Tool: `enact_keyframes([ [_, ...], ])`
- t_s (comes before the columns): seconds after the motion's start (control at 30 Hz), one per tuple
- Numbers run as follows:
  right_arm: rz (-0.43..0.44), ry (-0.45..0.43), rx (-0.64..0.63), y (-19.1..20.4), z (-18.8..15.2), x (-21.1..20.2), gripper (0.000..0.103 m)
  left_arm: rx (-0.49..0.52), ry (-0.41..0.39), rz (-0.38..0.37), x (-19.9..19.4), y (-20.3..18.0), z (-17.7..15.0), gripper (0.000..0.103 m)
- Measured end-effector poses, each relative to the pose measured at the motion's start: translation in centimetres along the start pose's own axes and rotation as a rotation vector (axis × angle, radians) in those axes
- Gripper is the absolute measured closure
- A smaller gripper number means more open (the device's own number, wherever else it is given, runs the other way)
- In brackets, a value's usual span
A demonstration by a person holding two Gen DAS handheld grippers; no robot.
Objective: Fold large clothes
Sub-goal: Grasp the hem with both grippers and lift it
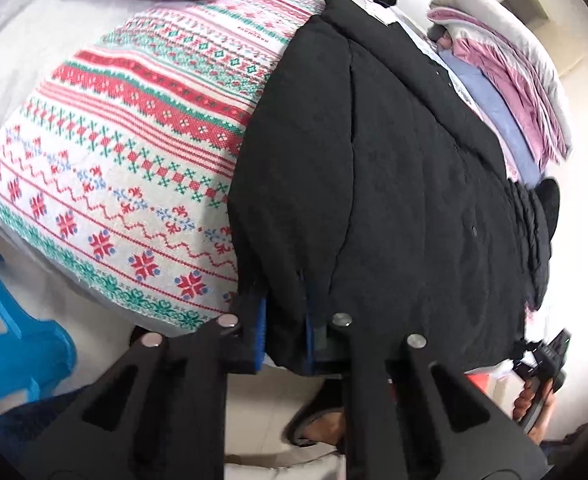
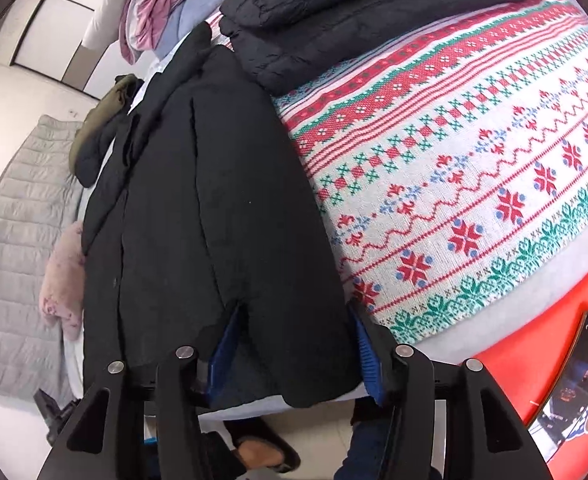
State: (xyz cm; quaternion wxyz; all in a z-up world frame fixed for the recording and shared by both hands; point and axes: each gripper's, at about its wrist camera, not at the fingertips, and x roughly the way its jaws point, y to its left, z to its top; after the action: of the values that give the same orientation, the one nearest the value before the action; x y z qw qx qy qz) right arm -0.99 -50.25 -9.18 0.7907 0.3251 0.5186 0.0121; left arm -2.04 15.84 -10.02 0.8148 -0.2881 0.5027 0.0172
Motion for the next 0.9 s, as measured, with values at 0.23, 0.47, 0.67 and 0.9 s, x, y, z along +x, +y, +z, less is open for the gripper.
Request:
enact_keyframes([
  [0.23,0.1,-0.046,-0.053,2.8,-0.6,-1.2,0.08,0.001,-0.012,0.019,0.5,-1.7,0.0,0.091],
  [0.47,0.115,-0.116,-0.074,4.5,-1.1,-2.2,0.089,-0.056,-0.126,-0.041,-2.8,-1.1,0.6,0.095],
  [0.67,0.26,-0.23,-0.072,5.9,-3.1,-5.6,0.093,-0.072,-0.234,-0.061,-6.9,-1.3,0.7,0.096],
  [0.9,0.365,-0.289,-0.07,6.8,-5.9,-8.0,0.095,-0.087,-0.285,-0.068,-10.6,-2.3,0.3,0.096],
])
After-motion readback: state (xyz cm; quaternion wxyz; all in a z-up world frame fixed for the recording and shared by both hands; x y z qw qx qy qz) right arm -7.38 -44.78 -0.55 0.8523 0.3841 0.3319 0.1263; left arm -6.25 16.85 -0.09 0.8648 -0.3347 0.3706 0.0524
